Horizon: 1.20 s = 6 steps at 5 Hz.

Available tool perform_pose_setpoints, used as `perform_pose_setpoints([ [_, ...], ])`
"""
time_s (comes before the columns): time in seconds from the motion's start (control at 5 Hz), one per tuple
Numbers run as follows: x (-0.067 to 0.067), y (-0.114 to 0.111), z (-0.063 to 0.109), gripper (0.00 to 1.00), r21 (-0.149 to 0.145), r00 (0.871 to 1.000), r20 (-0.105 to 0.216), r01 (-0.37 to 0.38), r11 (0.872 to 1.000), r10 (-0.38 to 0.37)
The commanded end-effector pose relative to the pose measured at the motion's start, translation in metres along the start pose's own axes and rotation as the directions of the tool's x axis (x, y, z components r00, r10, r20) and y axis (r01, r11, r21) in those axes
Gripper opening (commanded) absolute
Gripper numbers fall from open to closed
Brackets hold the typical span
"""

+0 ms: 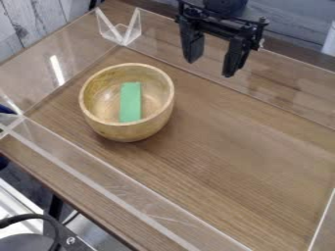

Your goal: Remove the green block from inside the brown bowl and put it on the table

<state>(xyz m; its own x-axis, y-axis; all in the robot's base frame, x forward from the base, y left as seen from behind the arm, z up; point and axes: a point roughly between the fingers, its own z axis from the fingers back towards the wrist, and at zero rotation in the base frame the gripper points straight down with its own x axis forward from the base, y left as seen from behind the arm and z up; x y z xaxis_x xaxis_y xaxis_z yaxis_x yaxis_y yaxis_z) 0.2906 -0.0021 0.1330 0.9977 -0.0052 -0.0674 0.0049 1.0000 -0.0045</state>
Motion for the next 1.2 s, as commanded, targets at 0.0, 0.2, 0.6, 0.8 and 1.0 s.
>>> perform_pose_setpoints([
  [0.0, -0.006, 0.011, -0.005, 1.0, 0.007, 1.0, -0.018, -0.011, 1.0, 0.011],
  [0.2, -0.027, 0.032, -0.015, 1.0, 0.018, 0.999, -0.026, -0.039, 0.999, 0.04],
  [0.6, -0.047, 0.085, -0.025, 1.0, 0.021, 0.993, -0.008, -0.115, 0.993, 0.116],
  [0.8, -0.048, 0.094, -0.032, 1.0, 0.02, 0.989, -0.013, -0.144, 0.989, 0.144],
  [1.0, -0.047, 0.098, -0.04, 1.0, 0.018, 0.986, -0.023, -0.166, 0.986, 0.166],
])
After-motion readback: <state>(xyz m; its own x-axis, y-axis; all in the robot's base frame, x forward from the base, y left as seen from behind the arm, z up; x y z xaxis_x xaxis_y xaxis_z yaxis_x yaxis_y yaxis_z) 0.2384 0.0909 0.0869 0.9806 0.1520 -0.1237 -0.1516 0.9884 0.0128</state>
